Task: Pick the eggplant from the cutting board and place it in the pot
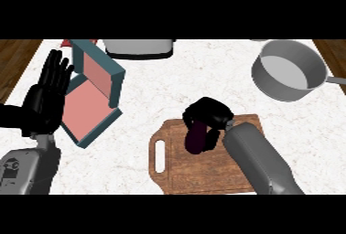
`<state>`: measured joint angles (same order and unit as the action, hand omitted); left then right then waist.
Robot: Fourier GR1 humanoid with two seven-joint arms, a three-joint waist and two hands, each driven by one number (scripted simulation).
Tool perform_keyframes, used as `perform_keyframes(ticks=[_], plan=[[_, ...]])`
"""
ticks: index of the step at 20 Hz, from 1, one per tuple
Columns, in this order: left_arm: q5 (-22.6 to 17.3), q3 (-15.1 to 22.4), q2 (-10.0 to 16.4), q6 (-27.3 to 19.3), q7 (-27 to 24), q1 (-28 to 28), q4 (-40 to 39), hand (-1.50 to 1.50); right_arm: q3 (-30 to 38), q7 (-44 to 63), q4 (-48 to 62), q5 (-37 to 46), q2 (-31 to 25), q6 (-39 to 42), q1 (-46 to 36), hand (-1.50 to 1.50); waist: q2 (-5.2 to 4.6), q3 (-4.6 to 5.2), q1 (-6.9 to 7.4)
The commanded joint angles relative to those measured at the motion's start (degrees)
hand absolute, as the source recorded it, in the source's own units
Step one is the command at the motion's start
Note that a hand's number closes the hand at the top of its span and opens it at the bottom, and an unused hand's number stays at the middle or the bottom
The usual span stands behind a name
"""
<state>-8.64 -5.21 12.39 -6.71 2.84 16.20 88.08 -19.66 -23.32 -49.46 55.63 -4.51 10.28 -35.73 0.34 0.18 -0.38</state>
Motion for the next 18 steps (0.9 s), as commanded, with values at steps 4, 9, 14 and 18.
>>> perform_keyframes(ticks=[4,9,14,18], plan=[[0.86,0.62,-1.58,-0.27,-1.86,-0.87,-2.38,0.0,-1.95,22.08,-13.63,0.71,4.35,-7.54,4.6,1.5,0.06,-0.13,-0.34],[-1.01,-2.28,2.1,1.1,1.12,-0.9,0.18,0.0,-2.8,36.88,-24.55,6.04,4.46,-16.68,8.3,1.5,0.69,-0.15,-1.05],[-0.3,-1.97,0.41,0.08,-0.93,-1.52,-0.92,0.0,0.07,47.17,-35.79,13.11,3.53,-19.21,9.34,1.5,0.35,-0.15,-1.45],[0.65,-0.9,0.83,-0.61,1.95,0.15,1.48,0.0,3.57,52.31,-43.88,17.25,1.09,-19.46,9.5,1.5,0.19,-0.19,-0.77]])
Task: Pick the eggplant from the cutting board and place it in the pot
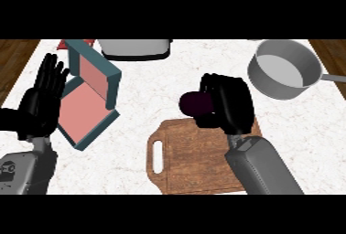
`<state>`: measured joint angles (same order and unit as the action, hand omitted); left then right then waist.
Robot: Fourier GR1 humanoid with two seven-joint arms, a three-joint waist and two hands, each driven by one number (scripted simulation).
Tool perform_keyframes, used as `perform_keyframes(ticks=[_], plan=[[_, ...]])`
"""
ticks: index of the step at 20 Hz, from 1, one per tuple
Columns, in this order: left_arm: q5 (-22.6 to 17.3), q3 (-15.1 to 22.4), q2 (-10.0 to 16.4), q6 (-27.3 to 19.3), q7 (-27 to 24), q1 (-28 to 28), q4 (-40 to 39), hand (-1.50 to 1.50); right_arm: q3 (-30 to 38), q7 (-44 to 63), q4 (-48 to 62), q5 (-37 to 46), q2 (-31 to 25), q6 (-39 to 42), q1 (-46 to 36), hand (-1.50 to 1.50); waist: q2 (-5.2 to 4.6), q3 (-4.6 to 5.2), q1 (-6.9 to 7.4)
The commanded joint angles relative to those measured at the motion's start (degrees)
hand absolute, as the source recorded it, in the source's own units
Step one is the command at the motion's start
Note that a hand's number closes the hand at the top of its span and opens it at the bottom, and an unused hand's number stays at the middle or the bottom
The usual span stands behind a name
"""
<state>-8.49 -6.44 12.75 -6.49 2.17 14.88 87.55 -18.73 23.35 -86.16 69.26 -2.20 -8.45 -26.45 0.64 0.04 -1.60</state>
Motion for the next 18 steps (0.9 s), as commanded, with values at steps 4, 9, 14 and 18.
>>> perform_keyframes(ticks=[4,9,14,18], plan=[[0.86,1.44,-1.93,-0.12,-1.32,-0.46,-0.26,0.0,8.19,4.11,-14.59,1.6,-6.18,-0.81,4.95,1.5,-0.49,-0.03,0.9],[0.81,0.82,-1.46,-0.21,0.4,3.07,-2.07,0.0,21.27,-0.48,-13.0,-8.33,-13.43,2.5,3.53,1.5,-0.67,-0.05,1.17],[1.12,1.43,-1.88,0.36,-0.33,0.05,0.24,0.0,31.58,-9.82,-5.38,-16.82,-22.95,4.64,4.62,1.5,-0.72,-0.07,1.46],[1.41,1.65,-1.71,-0.38,2.61,0.42,2.89,0.0,37.79,-18.42,6.68,-21.17,-26.71,0.79,3.23,1.5,-0.78,-0.1,1.84]])
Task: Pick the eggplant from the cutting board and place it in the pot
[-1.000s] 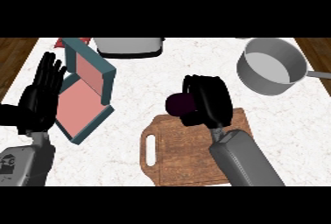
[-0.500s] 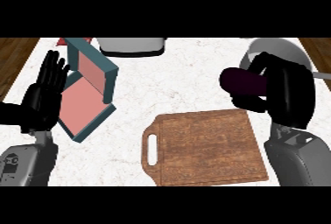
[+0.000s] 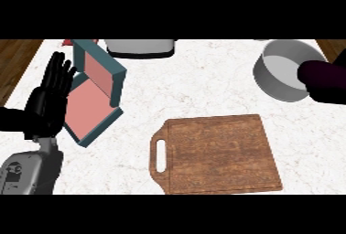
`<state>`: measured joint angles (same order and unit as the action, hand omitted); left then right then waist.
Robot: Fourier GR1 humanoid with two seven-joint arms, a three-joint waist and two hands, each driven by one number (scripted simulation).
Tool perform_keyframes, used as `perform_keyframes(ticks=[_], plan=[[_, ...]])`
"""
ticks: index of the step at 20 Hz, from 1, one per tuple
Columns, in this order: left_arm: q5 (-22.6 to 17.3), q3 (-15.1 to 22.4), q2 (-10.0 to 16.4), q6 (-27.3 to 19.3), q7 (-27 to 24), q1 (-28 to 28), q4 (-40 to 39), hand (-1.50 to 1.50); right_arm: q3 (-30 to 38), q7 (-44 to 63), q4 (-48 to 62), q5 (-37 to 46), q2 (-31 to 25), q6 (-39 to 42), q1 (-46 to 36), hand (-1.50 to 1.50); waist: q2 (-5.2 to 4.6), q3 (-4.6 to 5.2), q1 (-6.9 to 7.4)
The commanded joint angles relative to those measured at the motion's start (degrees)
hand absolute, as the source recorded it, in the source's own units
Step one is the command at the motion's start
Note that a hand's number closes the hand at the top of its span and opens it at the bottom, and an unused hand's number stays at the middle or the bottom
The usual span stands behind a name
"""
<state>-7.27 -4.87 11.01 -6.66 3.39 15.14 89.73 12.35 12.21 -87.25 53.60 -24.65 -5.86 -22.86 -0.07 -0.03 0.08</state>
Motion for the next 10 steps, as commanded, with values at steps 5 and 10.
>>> perform_keyframes(ticks=[5,10], plan=[[-0.66,-1.85,1.2,1.89,-0.93,2.32,-3.51,0.0,10.75,-17.19,21.7,-9.09,-8.54,-4.44,-4.33,1.5,-0.1,0.0,0.16],[-0.83,-1.76,0.51,1.59,0.01,2.87,-3.23,0.0,11.56,-28.91,41.94,-9.17,-10.5,-10.66,-11.82,1.5,-0.32,-0.04,0.97]])
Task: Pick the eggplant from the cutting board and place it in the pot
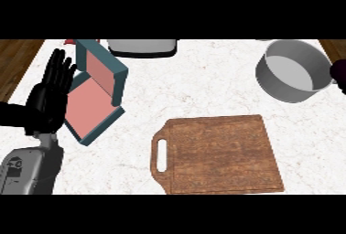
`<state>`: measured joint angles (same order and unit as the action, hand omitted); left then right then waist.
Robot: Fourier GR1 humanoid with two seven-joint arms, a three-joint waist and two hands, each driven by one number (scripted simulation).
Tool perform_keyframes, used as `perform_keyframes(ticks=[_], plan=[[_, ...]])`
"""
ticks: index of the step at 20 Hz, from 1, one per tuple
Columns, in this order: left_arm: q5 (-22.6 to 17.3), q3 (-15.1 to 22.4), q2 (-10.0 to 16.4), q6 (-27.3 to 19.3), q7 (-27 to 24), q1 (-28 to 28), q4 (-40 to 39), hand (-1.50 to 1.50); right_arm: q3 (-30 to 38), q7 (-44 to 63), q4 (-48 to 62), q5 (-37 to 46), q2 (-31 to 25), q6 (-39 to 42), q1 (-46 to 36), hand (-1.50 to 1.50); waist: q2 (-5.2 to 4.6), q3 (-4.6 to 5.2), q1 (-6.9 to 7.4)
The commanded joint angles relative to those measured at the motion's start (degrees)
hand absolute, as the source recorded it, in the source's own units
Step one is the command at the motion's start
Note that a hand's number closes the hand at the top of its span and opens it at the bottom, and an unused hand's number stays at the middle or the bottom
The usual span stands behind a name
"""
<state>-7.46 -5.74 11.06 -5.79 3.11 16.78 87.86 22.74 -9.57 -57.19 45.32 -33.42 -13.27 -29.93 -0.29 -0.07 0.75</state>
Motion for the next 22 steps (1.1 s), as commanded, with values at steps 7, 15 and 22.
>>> perform_keyframes(ticks=[7,15,22], plan=[[0.49,0.04,-0.06,0.89,-0.9,0.36,-0.44,0.0,2.5,-13.61,32.68,1.94,-3.49,-12.13,-12.28,1.5,-0.53,-0.08,1.37],[-0.72,0.12,0.13,2.34,-0.32,0.38,0.29,0.0,4.66,-13.17,43.21,-0.84,-6.31,2.25,-14.92,-1.5,-0.93,-0.2,2.49],[-0.36,0.16,-0.29,0.62,2.4,2.1,2.28,0.0,6.41,-24.27,44.92,-3.13,-6.19,4.15,-15.69,-1.5,-0.86,-0.27,2.41]])
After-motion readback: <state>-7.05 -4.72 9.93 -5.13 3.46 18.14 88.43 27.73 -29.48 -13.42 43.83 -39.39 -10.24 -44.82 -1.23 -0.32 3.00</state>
